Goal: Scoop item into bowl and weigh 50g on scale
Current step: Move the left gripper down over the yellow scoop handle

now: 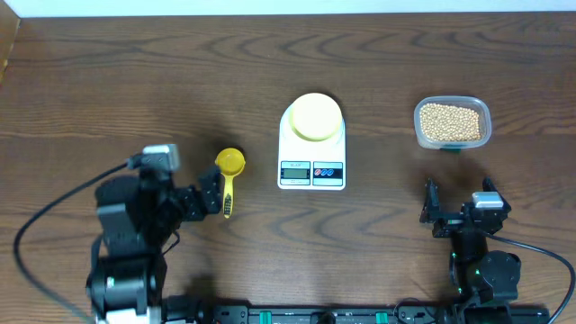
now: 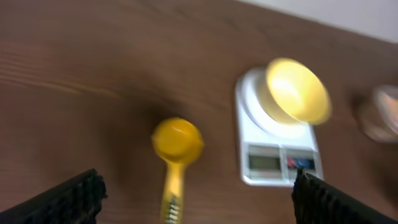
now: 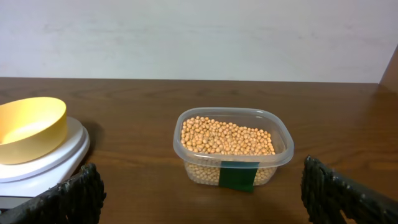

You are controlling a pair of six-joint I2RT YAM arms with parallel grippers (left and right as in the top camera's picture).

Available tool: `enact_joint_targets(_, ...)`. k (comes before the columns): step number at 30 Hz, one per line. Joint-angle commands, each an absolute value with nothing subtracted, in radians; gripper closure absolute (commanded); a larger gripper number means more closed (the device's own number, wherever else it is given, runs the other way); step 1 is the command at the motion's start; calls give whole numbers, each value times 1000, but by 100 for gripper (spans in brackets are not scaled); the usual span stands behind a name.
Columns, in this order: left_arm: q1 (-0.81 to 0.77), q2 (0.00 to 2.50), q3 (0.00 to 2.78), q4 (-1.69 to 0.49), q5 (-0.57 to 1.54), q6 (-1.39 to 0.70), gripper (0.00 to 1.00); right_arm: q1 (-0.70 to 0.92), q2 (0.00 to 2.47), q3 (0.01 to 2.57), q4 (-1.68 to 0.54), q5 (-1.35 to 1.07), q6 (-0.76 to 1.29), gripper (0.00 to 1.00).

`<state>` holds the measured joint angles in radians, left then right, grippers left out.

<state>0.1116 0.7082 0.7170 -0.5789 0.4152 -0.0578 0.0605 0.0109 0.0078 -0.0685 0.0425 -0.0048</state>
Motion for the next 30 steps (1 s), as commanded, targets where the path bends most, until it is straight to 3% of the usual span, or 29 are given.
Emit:
enact_joint_targets(1,116,765,740,-586,612,-38,2,65,6,6,-70,54,6,1)
enact_joint_targets(7,117,816,790,-656,566,-33,2,65,6,6,-70,54,6,1)
enact_joint_targets(15,117,1076,1042,-1080,157,-45,2,65,6,6,-70,54,6,1)
enact_joint_targets(30,117,1469,1067,-1060,356,-54,2,65,6,6,-70,54,6,1)
